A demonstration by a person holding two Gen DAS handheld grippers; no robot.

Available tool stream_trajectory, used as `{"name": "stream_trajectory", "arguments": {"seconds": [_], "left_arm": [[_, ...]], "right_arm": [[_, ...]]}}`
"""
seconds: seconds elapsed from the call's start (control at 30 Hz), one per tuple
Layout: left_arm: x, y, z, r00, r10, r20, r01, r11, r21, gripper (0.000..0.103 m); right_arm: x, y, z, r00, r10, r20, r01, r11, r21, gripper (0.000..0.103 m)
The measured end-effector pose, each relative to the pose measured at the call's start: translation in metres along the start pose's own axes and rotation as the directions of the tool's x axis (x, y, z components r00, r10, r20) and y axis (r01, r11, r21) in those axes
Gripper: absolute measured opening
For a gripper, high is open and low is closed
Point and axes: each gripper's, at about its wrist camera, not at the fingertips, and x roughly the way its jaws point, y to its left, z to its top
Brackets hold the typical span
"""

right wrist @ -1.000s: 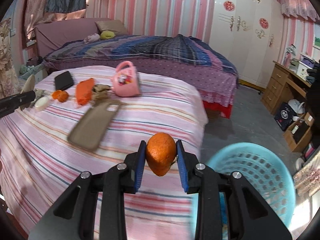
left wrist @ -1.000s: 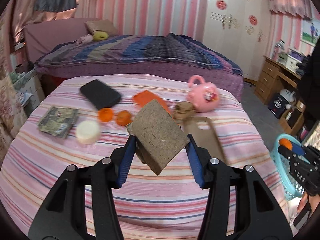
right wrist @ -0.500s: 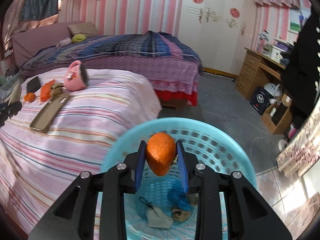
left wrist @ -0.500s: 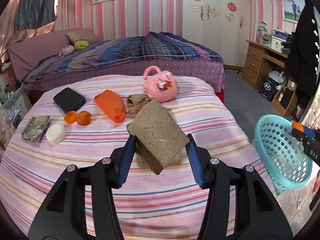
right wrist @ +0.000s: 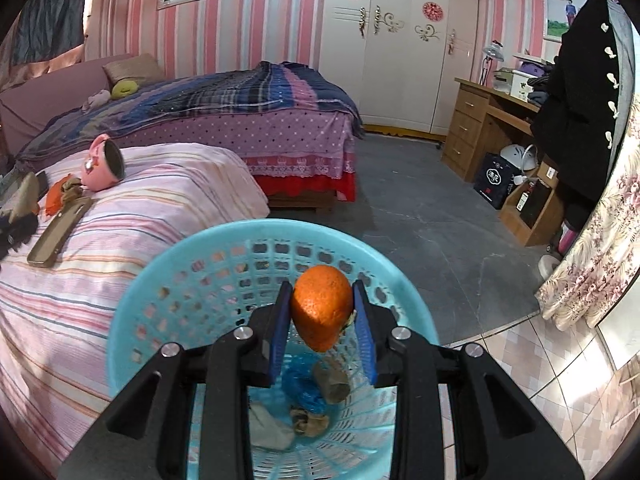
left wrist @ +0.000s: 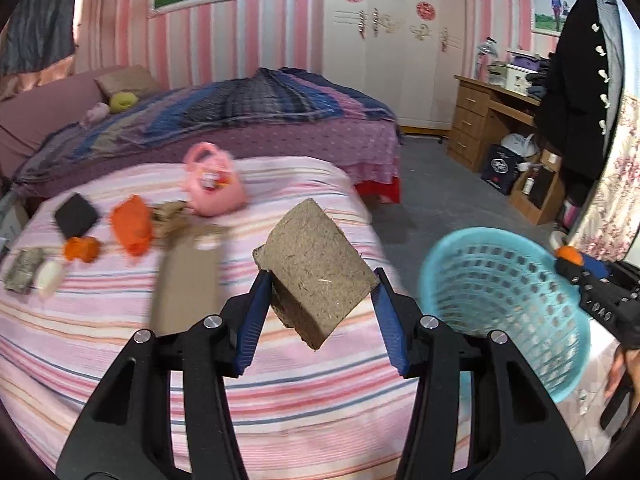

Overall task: Collect trash
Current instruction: 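Carry the tangerine and sponge over the blue basket and open both grippers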

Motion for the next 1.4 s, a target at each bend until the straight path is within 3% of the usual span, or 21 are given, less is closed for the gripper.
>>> {"name": "stream_trajectory", "arguments": {"seconds": [0.23,0.53,0.67,0.83,1.27,1.3,1.37,1.4], "left_arm": [[0.018,-0.060,-0.006,0.997,-0.080,-0.019,0.081,0.996,0.046,0.050],[0.027,-0.103,-0.001,0.991,-0.132,-0.029,0.134,0.987,0.083,0.050],[0.030,-0.112,0.001,0.991,-0.128,-0.035,0.131,0.985,0.112,0.059],[0.034,-0.104,0.000,0.993,-0.109,-0.044,0.113,0.989,0.098,0.075],[0.023,-0.046,0.005,1.000,-0.026,-0.013,0.027,0.997,0.071,0.085],[0.022,-0.041,0.006,1.000,-0.025,-0.015,0.026,0.998,0.063,0.085],[0.020,-0.032,0.008,1.000,-0.017,-0.008,0.018,0.999,0.048,0.086],[0.018,-0.028,0.008,1.000,-0.014,-0.004,0.014,0.999,0.044,0.087]], "right_arm": [[0.005,-0.014,-0.003,1.000,-0.013,-0.010,0.013,1.000,0.021,0.030],[0.009,-0.037,-0.004,1.000,-0.027,-0.007,0.028,0.995,0.098,0.030],[0.011,-0.043,-0.007,0.999,-0.032,-0.011,0.033,0.993,0.114,0.030],[0.012,-0.044,-0.007,1.000,-0.026,-0.013,0.027,0.993,0.115,0.030],[0.016,-0.027,-0.001,1.000,-0.012,-0.013,0.013,0.996,0.091,0.032],[0.016,-0.024,0.000,1.000,-0.010,-0.015,0.011,0.996,0.090,0.034],[0.015,-0.020,0.001,1.000,-0.010,-0.016,0.011,0.996,0.090,0.060],[0.014,-0.016,0.001,1.000,-0.014,-0.010,0.015,0.996,0.088,0.066]]}}
